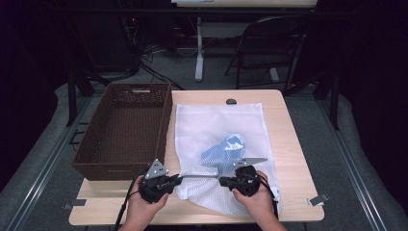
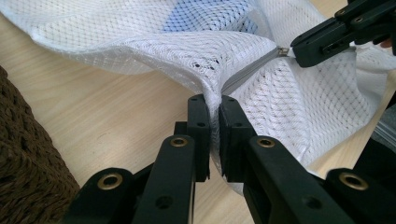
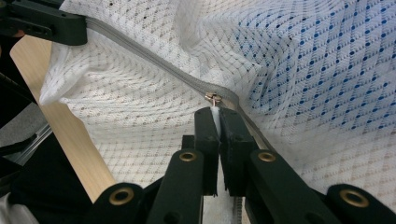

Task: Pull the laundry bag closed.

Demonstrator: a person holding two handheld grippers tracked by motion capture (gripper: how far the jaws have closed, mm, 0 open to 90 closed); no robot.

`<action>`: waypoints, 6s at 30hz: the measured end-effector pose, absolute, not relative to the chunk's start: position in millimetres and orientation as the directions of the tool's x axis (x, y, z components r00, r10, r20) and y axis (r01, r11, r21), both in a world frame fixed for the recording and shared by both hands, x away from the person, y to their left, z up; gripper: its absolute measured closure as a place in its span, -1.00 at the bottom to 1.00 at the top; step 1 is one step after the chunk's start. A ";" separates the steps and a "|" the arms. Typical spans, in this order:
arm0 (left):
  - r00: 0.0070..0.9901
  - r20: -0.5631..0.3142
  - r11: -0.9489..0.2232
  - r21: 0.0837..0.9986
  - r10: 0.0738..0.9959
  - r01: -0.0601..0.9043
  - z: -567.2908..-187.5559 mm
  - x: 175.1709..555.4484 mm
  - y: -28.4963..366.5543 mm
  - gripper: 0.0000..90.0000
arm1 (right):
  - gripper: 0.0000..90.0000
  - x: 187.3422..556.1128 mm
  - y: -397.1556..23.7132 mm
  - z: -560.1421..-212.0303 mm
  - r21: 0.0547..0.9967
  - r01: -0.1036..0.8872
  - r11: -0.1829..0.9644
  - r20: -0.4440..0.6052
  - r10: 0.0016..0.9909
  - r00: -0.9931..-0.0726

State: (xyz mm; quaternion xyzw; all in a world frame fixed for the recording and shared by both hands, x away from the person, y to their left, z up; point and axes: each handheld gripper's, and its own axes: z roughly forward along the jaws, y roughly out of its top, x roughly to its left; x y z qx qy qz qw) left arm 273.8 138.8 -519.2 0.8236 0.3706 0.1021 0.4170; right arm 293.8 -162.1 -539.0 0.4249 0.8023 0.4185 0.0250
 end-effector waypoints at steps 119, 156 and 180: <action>0.667 -0.189 -0.339 0.744 0.721 0.576 -515.0 270.3 166.7 0.95 | 0.94 312.7 -255.1 -535.3 0.293 0.934 0.205 0.482 0.812 -0.329; 0.717 -0.163 -0.444 0.686 0.678 0.576 -558.2 268.2 136.4 0.10 | 0.94 297.7 -247.9 -541.7 0.383 0.893 0.238 0.499 0.760 -0.416; 0.752 -0.069 -0.523 0.677 0.656 0.518 -578.6 259.2 114.2 0.77 | 0.94 298.2 -250.4 -545.0 0.391 0.892 0.226 0.498 0.763 -0.412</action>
